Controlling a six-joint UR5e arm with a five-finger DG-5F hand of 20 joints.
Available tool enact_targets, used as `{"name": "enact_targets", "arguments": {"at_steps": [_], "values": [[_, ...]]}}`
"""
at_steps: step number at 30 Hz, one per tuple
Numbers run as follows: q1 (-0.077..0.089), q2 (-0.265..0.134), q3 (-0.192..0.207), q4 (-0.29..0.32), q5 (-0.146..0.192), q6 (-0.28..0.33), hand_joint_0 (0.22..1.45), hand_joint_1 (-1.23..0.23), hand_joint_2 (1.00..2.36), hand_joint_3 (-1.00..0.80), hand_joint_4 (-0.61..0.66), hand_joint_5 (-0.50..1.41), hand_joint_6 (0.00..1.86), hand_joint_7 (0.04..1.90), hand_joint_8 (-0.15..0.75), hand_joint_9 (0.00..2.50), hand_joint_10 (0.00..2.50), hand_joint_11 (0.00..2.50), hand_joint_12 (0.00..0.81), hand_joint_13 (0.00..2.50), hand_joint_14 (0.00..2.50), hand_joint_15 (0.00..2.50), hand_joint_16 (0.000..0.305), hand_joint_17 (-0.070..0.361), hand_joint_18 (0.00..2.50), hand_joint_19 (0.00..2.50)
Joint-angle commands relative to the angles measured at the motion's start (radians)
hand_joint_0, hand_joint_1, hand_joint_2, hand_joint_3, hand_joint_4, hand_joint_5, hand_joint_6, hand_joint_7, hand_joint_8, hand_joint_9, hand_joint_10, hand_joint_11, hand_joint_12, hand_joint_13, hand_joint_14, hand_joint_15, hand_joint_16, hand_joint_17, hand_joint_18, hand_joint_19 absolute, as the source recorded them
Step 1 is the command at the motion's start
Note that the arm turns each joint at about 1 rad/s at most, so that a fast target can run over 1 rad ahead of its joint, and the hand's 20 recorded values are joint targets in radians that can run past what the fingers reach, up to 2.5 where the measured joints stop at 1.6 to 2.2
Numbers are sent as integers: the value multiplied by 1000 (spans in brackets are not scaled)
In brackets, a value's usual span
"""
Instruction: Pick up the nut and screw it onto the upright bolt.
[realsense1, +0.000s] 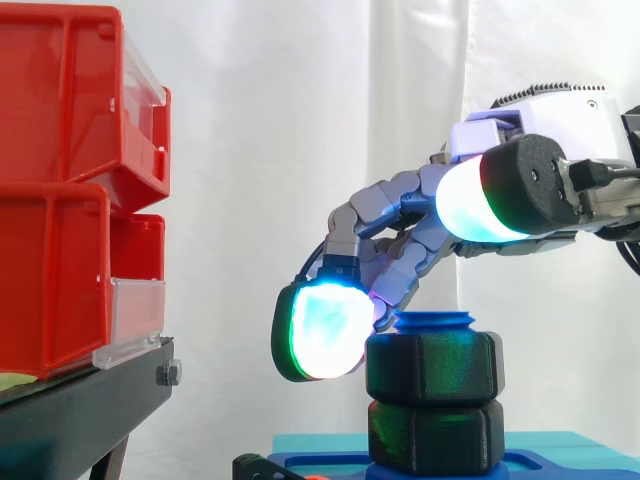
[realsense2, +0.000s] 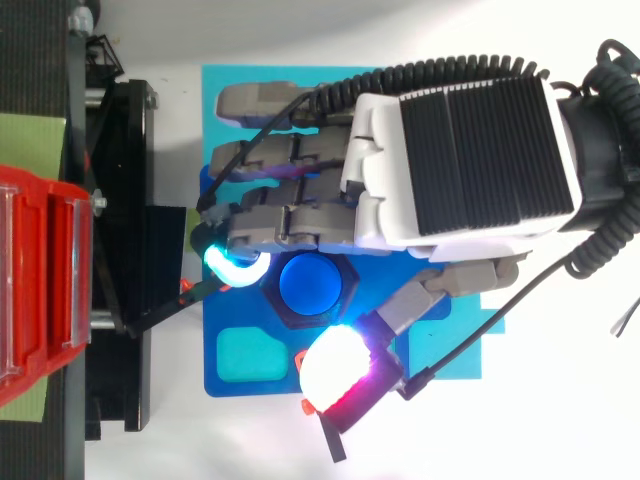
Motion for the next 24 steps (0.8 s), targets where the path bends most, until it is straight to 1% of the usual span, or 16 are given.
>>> {"name": "enact_targets", "arguments": {"at_steps": [1,2,6,8,12,14,15,19,21,23,24], "values": [[-4,0,-1,-3,-1,0,522,-169,1000,-500,274,-80,504,1108,251,635,0,0,307,449,0,0,32,73,91,0],[-4,0,-4,-3,-1,-2,523,-171,1000,-500,266,-71,504,1178,250,642,0,0,305,455,0,0,32,72,97,0],[-10,0,-6,-3,0,-2,525,-178,1000,-500,249,-58,503,1266,252,663,0,0,303,459,0,0,32,72,104,0],[-13,0,-6,-4,2,-2,526,-182,1000,-500,238,-45,502,1343,257,677,0,0,300,475,0,0,32,71,116,0],[-18,0,-6,-18,2,-2,528,-188,1000,-500,226,-29,500,1435,262,701,0,0,298,485,0,0,31,70,135,0],[-20,0,-6,-16,2,-2,528,-189,1000,-500,222,-31,514,1424,262,710,0,0,298,487,0,0,31,70,140,0],[-23,0,-6,-13,-1,-2,529,-190,1000,-500,227,-31,535,1386,262,719,0,0,297,492,0,0,31,69,144,0],[-30,0,-6,-15,2,1,530,-191,1000,-500,228,-33,574,1345,265,735,0,0,296,507,0,0,30,68,155,0],[-32,0,-6,-15,0,1,531,-186,1000,-500,225,-28,608,1277,264,747,0,0,294,510,0,0,30,67,169,0],[-41,0,-4,-13,-3,1,531,-159,1000,-500,199,-20,666,1159,265,810,0,0,284,543,0,0,29,66,200,0],[-43,0,-4,-12,-3,1,531,-158,1000,-500,195,-20,671,1150,267,818,0,0,281,553,0,0,29,65,206,0]]}}
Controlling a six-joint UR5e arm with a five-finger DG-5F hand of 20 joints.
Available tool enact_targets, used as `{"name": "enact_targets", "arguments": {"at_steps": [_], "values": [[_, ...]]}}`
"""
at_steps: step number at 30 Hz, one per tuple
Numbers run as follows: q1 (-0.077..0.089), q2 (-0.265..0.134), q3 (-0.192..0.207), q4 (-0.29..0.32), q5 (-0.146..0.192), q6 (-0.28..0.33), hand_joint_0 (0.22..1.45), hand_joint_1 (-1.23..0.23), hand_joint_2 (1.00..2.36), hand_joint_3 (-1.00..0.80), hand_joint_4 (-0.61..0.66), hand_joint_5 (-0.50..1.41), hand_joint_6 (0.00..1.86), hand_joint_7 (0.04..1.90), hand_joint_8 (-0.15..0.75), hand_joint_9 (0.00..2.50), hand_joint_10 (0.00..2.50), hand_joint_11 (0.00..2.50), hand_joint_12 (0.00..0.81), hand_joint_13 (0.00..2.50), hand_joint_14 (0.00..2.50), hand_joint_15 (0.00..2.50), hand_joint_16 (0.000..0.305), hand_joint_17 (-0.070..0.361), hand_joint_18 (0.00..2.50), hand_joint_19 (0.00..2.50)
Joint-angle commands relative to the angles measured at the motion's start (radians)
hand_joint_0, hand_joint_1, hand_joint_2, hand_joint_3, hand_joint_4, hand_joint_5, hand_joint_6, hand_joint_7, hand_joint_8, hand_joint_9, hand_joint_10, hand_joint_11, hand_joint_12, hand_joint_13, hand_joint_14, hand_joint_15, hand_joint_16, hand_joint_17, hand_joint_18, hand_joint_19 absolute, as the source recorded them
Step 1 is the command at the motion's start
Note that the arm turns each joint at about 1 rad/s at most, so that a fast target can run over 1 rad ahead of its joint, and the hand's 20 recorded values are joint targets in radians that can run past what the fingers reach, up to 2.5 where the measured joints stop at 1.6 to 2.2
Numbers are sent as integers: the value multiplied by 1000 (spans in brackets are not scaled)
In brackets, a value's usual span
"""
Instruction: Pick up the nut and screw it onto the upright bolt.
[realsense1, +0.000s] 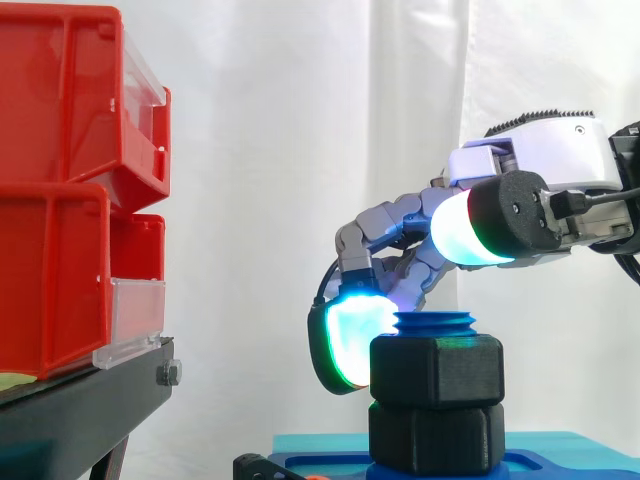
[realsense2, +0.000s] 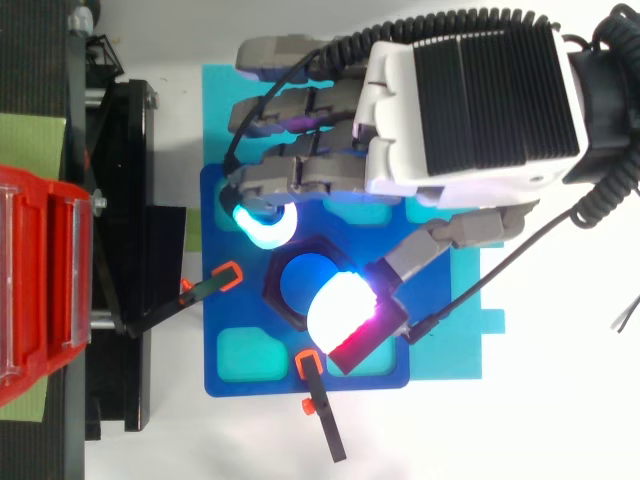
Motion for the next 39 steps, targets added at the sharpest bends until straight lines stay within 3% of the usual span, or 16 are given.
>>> {"name": "enact_targets", "arguments": {"at_steps": [1,5,10,11,13,18,24,33,36,39], "values": [[-8,0,1,2,-2,0,531,-148,1000,-500,187,-17,691,1113,268,845,0,0,274,573,0,0,28,64,224,0],[-23,0,0,-3,-23,-1,527,-136,1000,-500,131,19,687,1117,279,1013,0,0,238,663,0,0,23,52,348,0],[-31,2,3,-9,-37,0,524,-142,1000,-500,124,32,679,1135,282,1126,0,0,205,716,0,0,20,44,409,0],[-33,2,6,-9,-40,0,524,-142,1000,-500,128,33,663,1166,284,1125,0,0,204,716,0,0,20,44,409,0],[-34,0,16,-14,-48,0,518,-137,1000,-500,190,32,511,1424,275,1060,0,0,221,645,0,0,23,51,333,0],[-40,0,55,-64,-59,-3,509,-124,1000,-500,230,-30,504,1170,265,954,0,0,256,574,0,0,27,62,238,0],[-42,0,73,-50,-59,-12,501,-119,1000,-500,249,-74,504,891,250,872,0,0,278,528,0,0,30,67,196,0],[-25,0,73,-9,-54,-18,496,-107,1000,-500,219,-99,502,742,237,793,0,0,292,483,0,0,32,73,146,0],[-13,0,70,3,-45,-20,495,-98,1000,-500,213,-105,502,711,234,764,0,0,295,461,0,0,33,74,116,0],[12,0,58,11,-11,-27,494,-90,1000,-500,211,-110,502,693,231,740,0,0,300,435,0,0,33,74,103,0]]}}
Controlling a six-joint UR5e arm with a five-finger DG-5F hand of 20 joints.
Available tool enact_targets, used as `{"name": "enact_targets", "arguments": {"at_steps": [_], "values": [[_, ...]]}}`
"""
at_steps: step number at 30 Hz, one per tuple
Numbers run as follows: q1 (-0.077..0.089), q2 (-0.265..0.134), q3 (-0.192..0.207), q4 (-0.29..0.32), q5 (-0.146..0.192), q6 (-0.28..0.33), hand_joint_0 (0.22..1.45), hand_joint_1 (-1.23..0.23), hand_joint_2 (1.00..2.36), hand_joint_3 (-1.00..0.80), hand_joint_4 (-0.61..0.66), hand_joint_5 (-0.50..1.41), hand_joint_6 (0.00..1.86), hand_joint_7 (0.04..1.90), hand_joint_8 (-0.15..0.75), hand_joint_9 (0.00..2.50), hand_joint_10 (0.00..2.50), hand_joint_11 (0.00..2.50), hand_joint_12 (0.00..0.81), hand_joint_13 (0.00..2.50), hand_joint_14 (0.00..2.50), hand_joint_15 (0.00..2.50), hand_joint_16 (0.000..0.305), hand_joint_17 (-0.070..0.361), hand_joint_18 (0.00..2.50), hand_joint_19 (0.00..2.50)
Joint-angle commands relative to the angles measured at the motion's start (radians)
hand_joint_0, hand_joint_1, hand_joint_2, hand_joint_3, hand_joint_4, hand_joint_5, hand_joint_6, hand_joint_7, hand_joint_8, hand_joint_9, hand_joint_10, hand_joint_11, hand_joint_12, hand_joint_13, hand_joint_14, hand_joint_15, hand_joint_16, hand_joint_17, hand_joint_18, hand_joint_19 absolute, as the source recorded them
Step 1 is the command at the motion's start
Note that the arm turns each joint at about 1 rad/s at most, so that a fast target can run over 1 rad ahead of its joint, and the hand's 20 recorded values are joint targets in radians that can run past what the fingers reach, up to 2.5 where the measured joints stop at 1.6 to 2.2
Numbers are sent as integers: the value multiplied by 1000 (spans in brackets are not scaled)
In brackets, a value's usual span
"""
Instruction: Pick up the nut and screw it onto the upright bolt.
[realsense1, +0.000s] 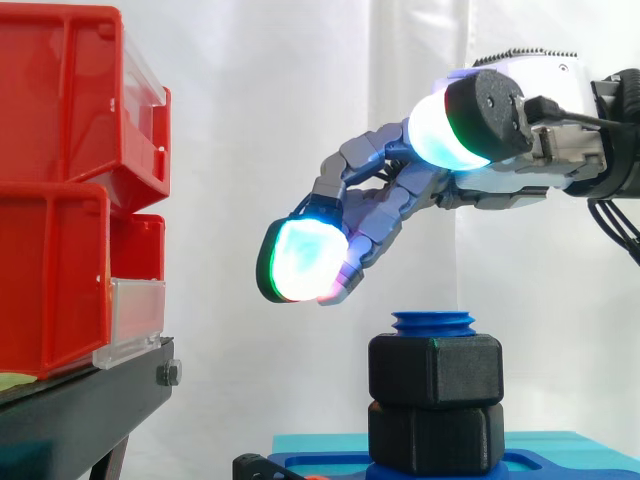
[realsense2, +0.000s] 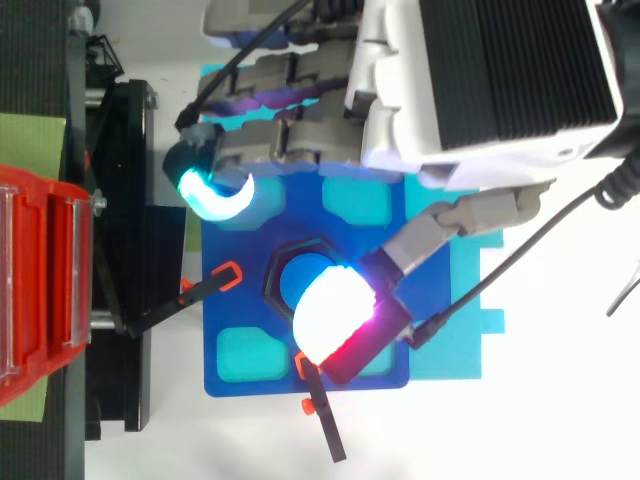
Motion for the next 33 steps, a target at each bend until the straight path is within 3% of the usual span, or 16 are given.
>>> {"name": "enact_targets", "arguments": {"at_steps": [1,11,18,26,33], "values": [[21,0,-10,9,28,-6,493,-83,1000,-500,209,-113,502,683,230,723,0,0,303,429,0,0,33,75,91,0],[54,0,-67,51,46,-3,491,-70,1000,-500,211,-112,502,718,235,696,0,0,309,411,0,0,34,76,69,0],[52,0,-67,28,46,-3,491,-68,1000,-500,217,-102,503,780,242,698,0,0,311,413,0,0,34,77,66,0],[48,0,-67,12,40,-8,504,-79,1000,-500,237,-67,504,1068,248,717,0,0,307,422,0,0,33,74,68,0],[43,0,-67,8,34,-9,507,-90,1000,-500,235,-59,504,1168,253,727,0,0,306,438,0,0,32,72,81,0]]}}
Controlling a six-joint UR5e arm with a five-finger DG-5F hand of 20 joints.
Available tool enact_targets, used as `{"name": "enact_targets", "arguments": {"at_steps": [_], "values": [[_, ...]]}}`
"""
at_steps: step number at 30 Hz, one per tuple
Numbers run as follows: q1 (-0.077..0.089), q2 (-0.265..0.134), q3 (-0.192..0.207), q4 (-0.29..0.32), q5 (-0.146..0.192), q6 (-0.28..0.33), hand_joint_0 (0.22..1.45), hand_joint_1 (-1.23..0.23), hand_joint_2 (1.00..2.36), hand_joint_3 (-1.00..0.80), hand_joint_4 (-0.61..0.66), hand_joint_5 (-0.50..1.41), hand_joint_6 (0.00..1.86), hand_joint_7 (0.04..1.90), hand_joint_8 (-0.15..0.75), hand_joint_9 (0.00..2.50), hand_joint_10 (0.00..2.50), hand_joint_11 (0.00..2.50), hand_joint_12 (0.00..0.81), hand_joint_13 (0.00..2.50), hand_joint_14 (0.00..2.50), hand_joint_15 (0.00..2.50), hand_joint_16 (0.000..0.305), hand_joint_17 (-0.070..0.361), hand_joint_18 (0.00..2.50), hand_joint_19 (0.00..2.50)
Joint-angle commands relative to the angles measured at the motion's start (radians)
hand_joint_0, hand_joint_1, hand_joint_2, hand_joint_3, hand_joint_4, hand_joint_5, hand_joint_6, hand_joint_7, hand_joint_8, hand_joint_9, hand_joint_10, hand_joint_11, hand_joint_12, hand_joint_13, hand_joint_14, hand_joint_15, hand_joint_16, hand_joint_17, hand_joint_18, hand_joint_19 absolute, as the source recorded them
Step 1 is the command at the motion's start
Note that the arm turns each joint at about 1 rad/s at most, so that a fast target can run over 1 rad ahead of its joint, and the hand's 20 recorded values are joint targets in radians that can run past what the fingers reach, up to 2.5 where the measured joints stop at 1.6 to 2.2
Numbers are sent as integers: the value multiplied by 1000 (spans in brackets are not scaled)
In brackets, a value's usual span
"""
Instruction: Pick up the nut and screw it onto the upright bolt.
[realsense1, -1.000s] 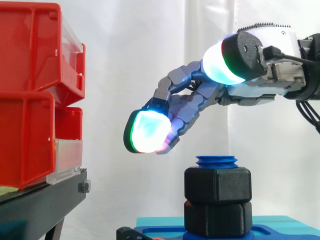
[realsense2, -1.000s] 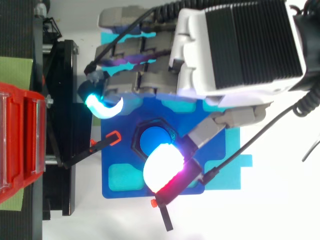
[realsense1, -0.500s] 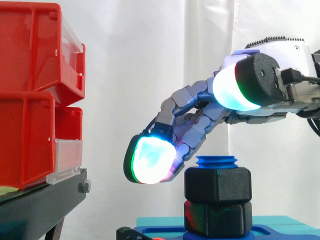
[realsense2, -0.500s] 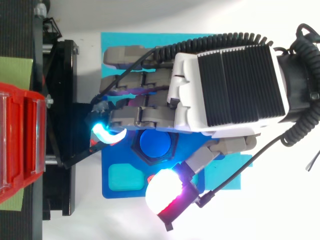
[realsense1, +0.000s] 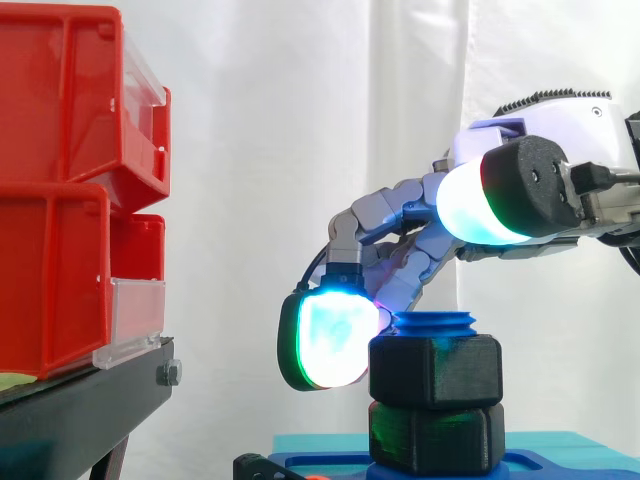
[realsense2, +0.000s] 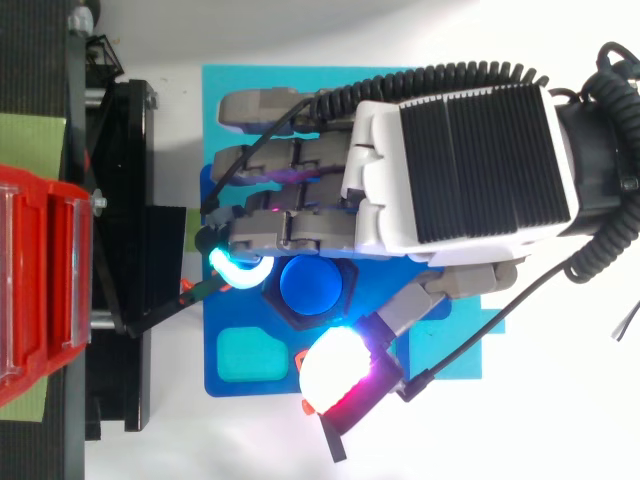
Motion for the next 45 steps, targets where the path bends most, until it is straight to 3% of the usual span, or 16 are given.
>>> {"name": "enact_targets", "arguments": {"at_steps": [1,14,22,31,34,42,45], "values": [[-2,0,-1,-2,-3,0,507,-94,1000,-500,222,-56,504,1206,254,733,0,0,305,443,0,0,32,72,84,0],[-28,0,-1,-4,-24,-20,512,-123,1000,-500,187,-29,500,1487,261,770,0,0,300,488,0,0,31,70,124,0],[-41,0,-1,-7,-35,-30,516,-150,1000,-500,194,-38,575,1400,271,807,0,0,295,517,0,0,31,70,153,0],[-46,0,-1,-7,-38,-30,517,-161,1000,-500,184,-39,625,1326,272,830,0,0,291,535,0,0,30,68,175,0],[-48,0,-1,-7,-42,-30,517,-159,1000,-500,203,-25,510,1472,269,829,0,0,292,533,0,0,30,68,175,0],[-49,0,-1,-7,-41,-26,516,-156,1000,-500,229,-52,503,1280,266,815,0,0,296,527,0,0,30,68,175,0],[-51,0,-1,-7,-42,-25,514,-153,1000,-500,270,-68,504,1077,262,806,0,0,298,521,0,0,31,69,173,0]]}}
